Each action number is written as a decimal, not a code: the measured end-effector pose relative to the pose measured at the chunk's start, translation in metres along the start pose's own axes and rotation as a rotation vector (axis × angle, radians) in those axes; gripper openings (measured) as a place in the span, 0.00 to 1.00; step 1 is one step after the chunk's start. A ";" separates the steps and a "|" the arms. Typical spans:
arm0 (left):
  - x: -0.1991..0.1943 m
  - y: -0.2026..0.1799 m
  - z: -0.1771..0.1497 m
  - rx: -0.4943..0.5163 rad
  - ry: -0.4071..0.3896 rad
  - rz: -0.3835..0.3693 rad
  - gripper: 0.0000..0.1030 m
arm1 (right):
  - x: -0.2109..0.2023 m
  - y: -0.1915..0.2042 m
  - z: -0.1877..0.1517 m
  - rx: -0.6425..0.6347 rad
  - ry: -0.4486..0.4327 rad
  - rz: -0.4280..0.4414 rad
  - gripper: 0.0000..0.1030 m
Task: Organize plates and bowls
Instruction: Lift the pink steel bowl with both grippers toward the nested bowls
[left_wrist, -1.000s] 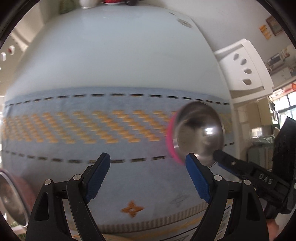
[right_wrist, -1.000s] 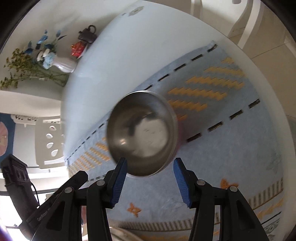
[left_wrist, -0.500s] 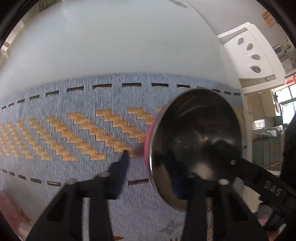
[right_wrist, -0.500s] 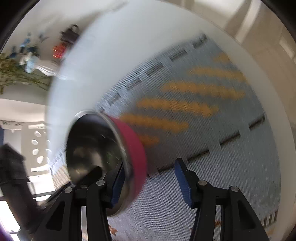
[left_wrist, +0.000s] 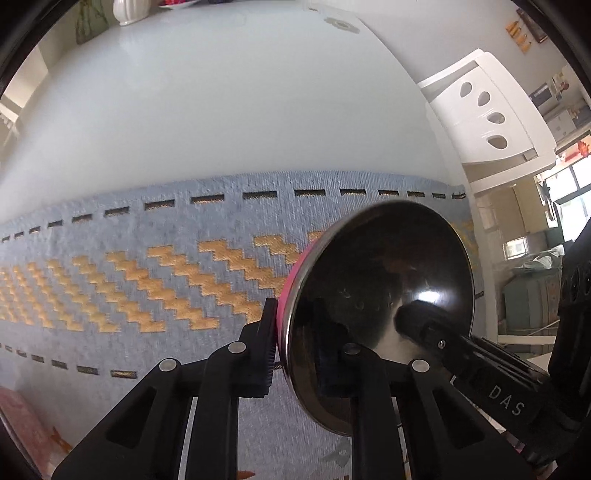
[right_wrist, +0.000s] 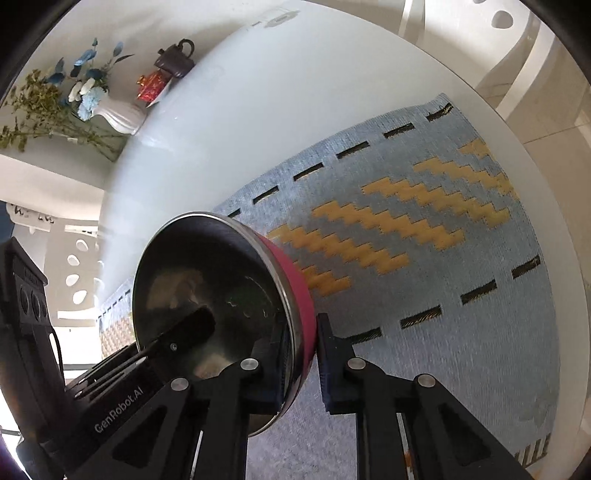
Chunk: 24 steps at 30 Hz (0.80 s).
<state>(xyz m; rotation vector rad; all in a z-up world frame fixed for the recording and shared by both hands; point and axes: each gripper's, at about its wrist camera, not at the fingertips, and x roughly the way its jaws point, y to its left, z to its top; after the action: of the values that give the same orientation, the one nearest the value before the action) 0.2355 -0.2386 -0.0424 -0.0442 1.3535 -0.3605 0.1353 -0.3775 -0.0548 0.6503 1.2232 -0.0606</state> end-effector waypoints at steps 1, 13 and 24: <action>-0.005 0.002 -0.001 -0.001 -0.005 -0.002 0.14 | -0.002 0.001 -0.002 -0.003 -0.003 0.003 0.14; -0.054 0.008 -0.012 -0.017 -0.061 -0.010 0.14 | -0.043 0.025 -0.031 -0.042 -0.032 0.050 0.14; -0.093 0.022 -0.037 -0.035 -0.095 -0.011 0.14 | -0.063 0.058 -0.058 -0.077 -0.044 0.066 0.14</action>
<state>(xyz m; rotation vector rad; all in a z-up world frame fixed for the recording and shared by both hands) 0.1891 -0.1851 0.0321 -0.0970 1.2656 -0.3403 0.0856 -0.3204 0.0146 0.6188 1.1551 0.0274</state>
